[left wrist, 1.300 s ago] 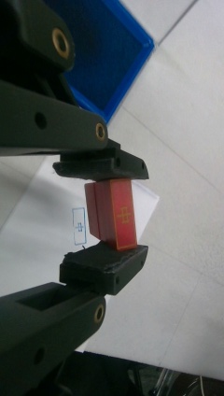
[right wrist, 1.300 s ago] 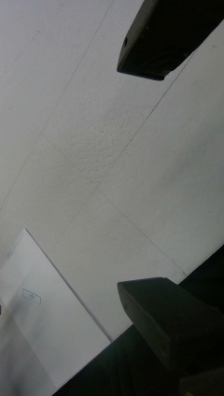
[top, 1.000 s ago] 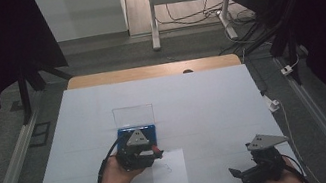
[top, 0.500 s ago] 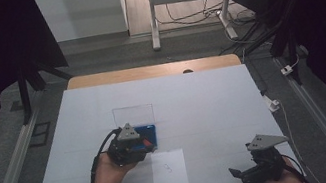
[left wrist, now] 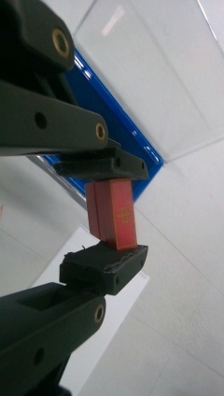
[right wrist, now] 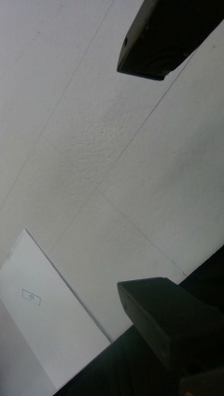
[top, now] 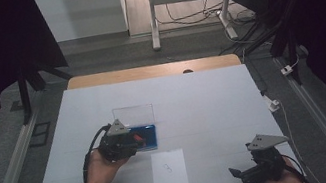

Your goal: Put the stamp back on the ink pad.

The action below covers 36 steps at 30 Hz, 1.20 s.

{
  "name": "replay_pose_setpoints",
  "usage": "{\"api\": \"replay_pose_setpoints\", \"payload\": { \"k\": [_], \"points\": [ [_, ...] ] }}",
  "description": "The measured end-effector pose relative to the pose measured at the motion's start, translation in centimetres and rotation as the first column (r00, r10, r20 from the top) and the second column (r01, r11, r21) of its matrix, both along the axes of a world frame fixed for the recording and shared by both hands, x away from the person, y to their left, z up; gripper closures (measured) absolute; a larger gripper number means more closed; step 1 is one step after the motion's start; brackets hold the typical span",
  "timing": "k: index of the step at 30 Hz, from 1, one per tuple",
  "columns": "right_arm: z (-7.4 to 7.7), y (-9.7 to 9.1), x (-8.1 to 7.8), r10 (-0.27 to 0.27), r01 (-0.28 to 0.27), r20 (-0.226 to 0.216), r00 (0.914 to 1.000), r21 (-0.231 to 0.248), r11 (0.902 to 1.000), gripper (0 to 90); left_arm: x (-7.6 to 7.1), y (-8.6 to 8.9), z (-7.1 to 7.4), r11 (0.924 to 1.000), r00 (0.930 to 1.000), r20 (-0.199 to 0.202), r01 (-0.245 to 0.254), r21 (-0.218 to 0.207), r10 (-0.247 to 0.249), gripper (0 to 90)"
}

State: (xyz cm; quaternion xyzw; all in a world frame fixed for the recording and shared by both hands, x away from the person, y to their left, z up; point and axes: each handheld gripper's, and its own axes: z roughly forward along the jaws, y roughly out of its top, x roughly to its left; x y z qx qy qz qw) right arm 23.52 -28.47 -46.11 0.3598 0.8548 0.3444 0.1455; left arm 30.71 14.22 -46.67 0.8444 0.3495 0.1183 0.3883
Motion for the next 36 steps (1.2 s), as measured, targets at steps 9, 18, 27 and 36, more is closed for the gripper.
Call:
{"api": "replay_pose_setpoints", "payload": {
  "k": [9, 18, 27, 36],
  "points": [
    [0.1, -0.2, 0.0, -0.030, 0.030, -0.005, 0.9995, 0.018, 0.9994, 0.0, 0.6, 0.8, 0.0, 0.9996, 0.9996, 0.002, -0.029, -0.002, 0.029, 58.6],
    [0.1, -0.4, 0.1, -0.065, 0.065, -0.021, 0.9977, 0.024, 0.9976, 0.0, 1.6, 1.6, -0.1, 0.9982, 0.9982, 0.003, -0.060, -0.006, 0.060, 58.5],
    [0.0, -0.4, 0.2, -0.070, 0.070, -0.027, 0.9972, 0.027, 0.9972, 0.0, 2.8, 1.7, -0.7, 0.9968, 0.9968, -0.003, -0.079, 0.001, 0.079, 58.5],
    [0.0, -0.3, 0.2, -0.065, 0.066, -0.033, 0.9974, 0.023, 0.9976, 0.0, 3.5, 1.1, -1.6, 0.9969, 0.9968, -0.017, -0.078, 0.008, 0.078, 58.5]
  ]
}}
